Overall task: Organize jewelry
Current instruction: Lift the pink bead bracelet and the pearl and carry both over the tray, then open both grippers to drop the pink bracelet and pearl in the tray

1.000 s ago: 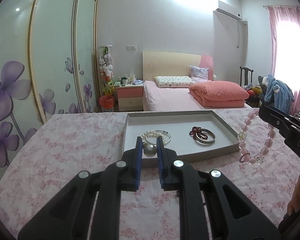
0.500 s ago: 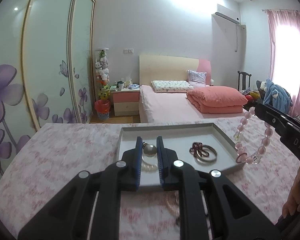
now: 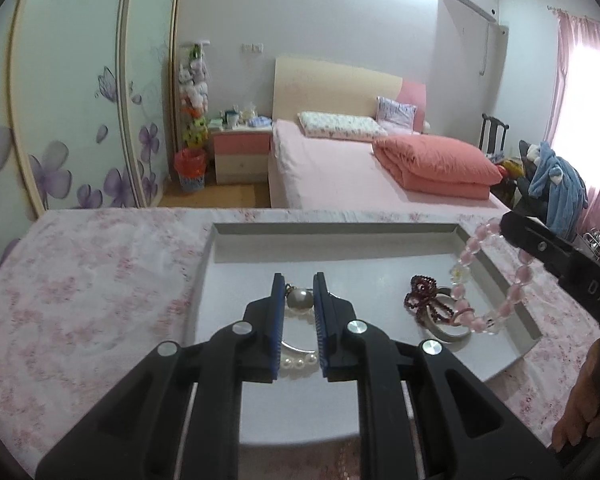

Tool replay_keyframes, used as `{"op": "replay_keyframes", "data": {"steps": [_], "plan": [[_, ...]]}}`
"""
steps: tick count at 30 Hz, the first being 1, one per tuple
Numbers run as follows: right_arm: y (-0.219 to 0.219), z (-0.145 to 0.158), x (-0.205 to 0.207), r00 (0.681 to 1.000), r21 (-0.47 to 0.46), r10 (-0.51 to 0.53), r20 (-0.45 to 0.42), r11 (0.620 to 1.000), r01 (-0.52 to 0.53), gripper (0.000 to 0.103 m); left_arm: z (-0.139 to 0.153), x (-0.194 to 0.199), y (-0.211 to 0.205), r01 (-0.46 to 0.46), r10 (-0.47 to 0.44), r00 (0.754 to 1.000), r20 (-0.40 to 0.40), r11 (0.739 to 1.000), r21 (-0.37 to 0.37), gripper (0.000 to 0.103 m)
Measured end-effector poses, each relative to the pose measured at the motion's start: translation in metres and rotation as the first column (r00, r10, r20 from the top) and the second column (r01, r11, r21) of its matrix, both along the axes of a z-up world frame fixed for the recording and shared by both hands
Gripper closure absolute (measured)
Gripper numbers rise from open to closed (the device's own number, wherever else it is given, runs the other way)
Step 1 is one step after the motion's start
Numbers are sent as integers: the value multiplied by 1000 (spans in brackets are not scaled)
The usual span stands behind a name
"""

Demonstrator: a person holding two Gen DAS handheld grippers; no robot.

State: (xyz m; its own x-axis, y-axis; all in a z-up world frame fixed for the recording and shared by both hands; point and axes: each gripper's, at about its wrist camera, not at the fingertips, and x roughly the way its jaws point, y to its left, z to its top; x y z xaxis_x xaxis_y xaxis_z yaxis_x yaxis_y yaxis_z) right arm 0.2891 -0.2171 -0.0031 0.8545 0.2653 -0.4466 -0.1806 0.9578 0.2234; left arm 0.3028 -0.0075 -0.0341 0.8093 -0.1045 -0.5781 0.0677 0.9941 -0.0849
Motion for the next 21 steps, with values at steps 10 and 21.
{"op": "replay_keyframes", "data": {"steps": [10,21], "plan": [[-6,-17,17,997,-7,-26,-69,1000,26,61,-16,24,1,9,-10,999,-42,1000,-24,75],[-16,-5,-13,999,-23,-22,-39,1000,21,61,3,4,21,-16,14,1000,-27,997,-77,75]]}}
